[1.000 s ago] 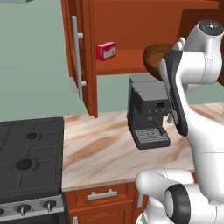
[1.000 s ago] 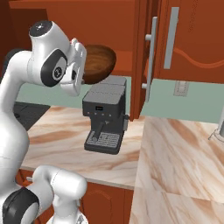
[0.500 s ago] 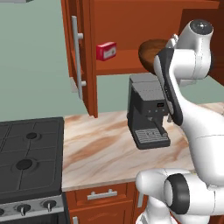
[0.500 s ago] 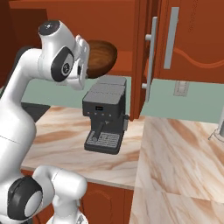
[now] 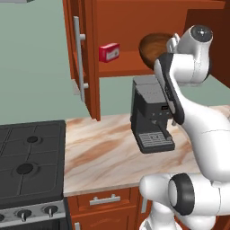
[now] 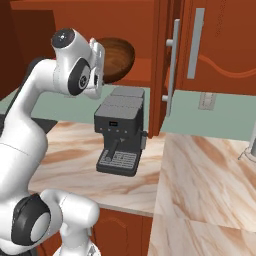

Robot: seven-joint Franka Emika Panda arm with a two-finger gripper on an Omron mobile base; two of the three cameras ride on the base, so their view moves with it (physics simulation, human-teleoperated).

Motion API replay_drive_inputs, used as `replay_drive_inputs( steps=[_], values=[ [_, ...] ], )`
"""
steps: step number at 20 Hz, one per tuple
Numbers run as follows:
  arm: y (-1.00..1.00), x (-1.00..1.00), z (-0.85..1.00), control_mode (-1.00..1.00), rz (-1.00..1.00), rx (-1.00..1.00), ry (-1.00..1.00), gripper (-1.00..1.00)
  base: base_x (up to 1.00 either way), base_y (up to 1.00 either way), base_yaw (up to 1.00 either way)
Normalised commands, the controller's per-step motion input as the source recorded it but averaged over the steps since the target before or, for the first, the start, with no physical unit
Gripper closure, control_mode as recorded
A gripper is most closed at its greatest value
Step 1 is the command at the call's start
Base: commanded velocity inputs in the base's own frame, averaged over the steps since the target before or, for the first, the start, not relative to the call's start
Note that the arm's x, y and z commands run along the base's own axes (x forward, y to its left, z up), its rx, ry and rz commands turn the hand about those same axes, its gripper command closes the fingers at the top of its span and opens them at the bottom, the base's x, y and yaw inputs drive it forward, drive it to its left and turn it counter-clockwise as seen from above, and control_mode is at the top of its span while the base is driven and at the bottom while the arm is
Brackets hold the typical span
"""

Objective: Pick the mug and place it in the sink. Pick the bowl and place it in the open cabinet and then close the cabinet.

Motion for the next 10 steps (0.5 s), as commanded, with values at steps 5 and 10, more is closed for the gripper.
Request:
replay_drive_inputs(
  steps=[5,10],
  values=[
    [0.00,0.46,0.00,-1.00,0.02,0.05,-0.03,1.00,0.00,0.00,0.00],
    [0.00,0.44,0.00,-1.00,0.02,0.07,0.00,1.00,0.00,0.00,0.00]
  ],
)
